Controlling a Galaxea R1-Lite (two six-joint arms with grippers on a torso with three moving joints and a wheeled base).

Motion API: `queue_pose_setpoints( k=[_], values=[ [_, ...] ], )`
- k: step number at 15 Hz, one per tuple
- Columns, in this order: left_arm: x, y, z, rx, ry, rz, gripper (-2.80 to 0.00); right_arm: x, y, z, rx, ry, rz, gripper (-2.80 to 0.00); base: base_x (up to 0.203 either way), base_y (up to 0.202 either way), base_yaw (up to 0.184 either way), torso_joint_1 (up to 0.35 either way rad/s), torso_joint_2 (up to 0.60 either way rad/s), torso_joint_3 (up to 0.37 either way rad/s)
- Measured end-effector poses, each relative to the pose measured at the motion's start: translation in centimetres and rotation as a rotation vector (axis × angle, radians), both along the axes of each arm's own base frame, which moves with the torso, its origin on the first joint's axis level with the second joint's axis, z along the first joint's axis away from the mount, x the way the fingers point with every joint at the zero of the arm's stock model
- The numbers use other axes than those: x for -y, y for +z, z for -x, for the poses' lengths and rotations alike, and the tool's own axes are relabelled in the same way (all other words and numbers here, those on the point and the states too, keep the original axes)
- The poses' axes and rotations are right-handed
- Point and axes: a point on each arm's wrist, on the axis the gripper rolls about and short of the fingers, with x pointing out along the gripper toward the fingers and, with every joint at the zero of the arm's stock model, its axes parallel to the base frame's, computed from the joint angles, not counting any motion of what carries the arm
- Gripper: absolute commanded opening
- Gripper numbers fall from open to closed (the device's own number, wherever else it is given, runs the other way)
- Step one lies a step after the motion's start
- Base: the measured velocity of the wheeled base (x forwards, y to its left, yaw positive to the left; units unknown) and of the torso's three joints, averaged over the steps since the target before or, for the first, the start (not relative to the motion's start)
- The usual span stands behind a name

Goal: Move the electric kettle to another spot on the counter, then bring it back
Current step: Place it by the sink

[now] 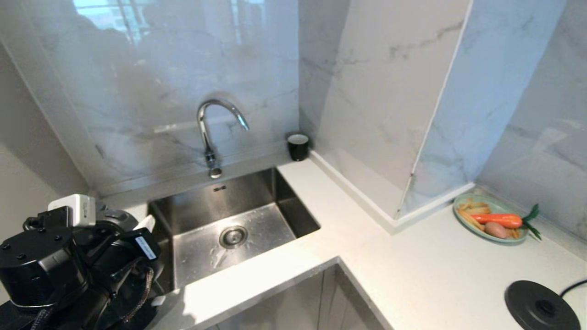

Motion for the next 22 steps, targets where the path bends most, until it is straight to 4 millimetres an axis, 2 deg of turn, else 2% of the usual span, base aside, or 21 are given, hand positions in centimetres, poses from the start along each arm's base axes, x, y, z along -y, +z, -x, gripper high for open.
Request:
queue_pose_setpoints(
  k=[4,10,12,14,16,19,22],
  values=[
    [0.1,-0.1,-0.2,-0.002,-0.006,-0.002,-2.80,0.0,0.0,0.0,0.000,0.000,-0.002,-2.80,-0.001,-0.005,0.134,-0.003,0.01,0.010],
    [0.4,-0.5,-1.4,-0.025,-0.007,-0.010,-2.80,0.0,0.0,0.0,0.000,0.000,-0.003,-2.80,0.000,0.000,0.000,0.000,0.00,0.000],
    [0.8,-0.6,-2.4,-0.024,-0.014,-0.008,-2.80,0.0,0.0,0.0,0.000,0.000,-0.003,-2.80,0.000,0.000,0.000,0.000,0.00,0.000],
    [1.0,-0.5,-3.9,-0.016,-0.006,-0.005,-2.80,0.0,0.0,0.0,0.000,0.000,-0.003,-2.80,0.000,0.000,0.000,0.000,0.00,0.000],
    [0.3,-0.6,-6.1,-0.005,0.047,-0.006,-2.80,0.0,0.0,0.0,0.000,0.000,-0.003,-2.80,0.000,0.000,0.000,0.000,0.00,0.000],
    [-2.6,-0.7,-10.4,0.024,0.150,-0.010,-2.80,0.0,0.0,0.0,0.000,0.000,-0.003,-2.80,0.000,0.000,0.000,0.000,0.00,0.000],
    [-4.9,-0.6,-12.7,0.045,0.156,-0.020,-2.80,0.0,0.0,0.0,0.000,0.000,-0.003,-2.80,0.000,0.000,0.000,0.000,0.00,0.000]
  ],
)
